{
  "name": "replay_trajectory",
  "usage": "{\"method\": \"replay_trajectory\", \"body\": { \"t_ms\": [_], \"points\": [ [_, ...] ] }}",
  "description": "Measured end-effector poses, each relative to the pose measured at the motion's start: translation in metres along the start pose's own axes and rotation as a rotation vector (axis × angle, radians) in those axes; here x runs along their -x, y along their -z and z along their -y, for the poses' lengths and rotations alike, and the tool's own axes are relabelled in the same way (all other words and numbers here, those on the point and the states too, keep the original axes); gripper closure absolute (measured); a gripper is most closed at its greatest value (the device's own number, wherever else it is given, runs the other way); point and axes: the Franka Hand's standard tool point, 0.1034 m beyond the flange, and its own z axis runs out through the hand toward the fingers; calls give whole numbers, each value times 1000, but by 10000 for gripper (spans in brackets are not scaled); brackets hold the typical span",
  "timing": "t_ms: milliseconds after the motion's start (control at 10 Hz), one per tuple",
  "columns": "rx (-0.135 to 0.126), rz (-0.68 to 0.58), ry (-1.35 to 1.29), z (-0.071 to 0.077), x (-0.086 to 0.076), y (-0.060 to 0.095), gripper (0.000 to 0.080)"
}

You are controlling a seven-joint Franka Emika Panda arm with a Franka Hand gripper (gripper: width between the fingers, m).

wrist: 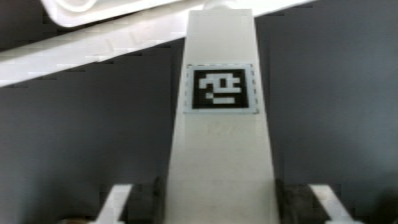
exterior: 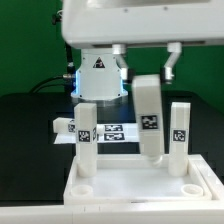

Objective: Assemble desk

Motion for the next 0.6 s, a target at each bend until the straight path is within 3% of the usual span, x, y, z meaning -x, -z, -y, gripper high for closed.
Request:
{"method": "replay_trajectory", "body": {
  "t_ms": [100, 400, 500, 600],
  "points": [
    [-18, -45, -41, 22, 7, 2, 514],
    [-17, -33, -19, 15, 8, -1, 514],
    [-18, -36, -18, 17, 9, -1, 514],
    [-29, -81, -20, 31, 13, 3, 514]
  ]
}}
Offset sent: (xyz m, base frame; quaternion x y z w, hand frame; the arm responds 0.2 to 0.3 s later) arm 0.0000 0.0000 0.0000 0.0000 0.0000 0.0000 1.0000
